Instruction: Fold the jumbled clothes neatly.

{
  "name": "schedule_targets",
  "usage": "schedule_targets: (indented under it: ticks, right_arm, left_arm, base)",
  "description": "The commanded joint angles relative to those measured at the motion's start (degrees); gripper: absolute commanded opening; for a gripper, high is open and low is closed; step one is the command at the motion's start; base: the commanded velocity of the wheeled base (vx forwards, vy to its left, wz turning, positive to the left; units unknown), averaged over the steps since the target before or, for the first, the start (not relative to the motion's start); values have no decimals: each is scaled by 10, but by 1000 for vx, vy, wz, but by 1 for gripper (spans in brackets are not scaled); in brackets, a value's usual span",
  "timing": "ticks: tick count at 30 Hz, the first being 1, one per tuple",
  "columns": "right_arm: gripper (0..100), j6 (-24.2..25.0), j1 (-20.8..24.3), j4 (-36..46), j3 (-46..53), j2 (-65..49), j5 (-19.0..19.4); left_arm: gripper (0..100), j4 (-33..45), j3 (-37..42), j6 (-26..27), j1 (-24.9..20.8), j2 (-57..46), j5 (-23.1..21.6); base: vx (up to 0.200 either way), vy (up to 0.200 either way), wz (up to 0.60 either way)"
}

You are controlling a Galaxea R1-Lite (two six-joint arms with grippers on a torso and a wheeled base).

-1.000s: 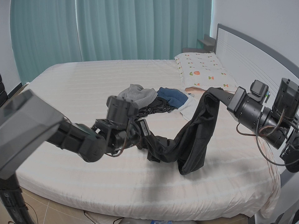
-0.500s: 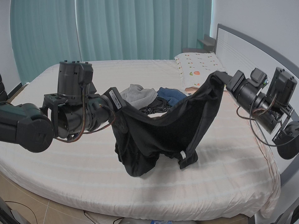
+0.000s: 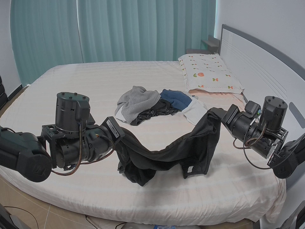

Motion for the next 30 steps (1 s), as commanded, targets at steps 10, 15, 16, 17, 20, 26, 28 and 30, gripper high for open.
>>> schedule_targets:
  ticks: [10, 15, 16, 17, 20, 26, 28, 30]
  right_arm:
    - [0, 0, 7, -2, 31, -14, -4]
    - [0, -1, 7, 0, 28, -13, -6]
    - [0, -2, 7, 0, 28, -13, -7]
    - [0, -2, 7, 1, 28, -14, -10]
    - [0, -4, 8, 4, 25, -12, -26]
    - [0, -26, 14, -2, 23, 1, -51]
    - [0, -32, 14, -2, 21, 5, -65]
    - [0, -35, 15, -2, 15, 6, -78]
  left_arm:
    - [0, -26, 32, -38, -5, -11, -6]
    - [0, -24, 27, -41, 6, -13, -7]
    - [0, -24, 28, -41, 7, -15, -8]
    - [0, -24, 29, -41, 7, -17, -8]
    - [0, -25, 27, -41, 7, -18, -6]
    - [0, -26, 29, -40, 7, -18, -6]
    - [0, -26, 28, -40, 7, -18, -6]
    - [0, -26, 28, -40, 8, -20, -6]
  base:
    - [-60, 60, 0]
    - [0, 0, 0]
    - [0, 200, 0]
    - [0, 200, 0]
    - [0, 200, 0]
    - [0, 200, 0]
    - [0, 200, 0]
    - [0, 200, 0]
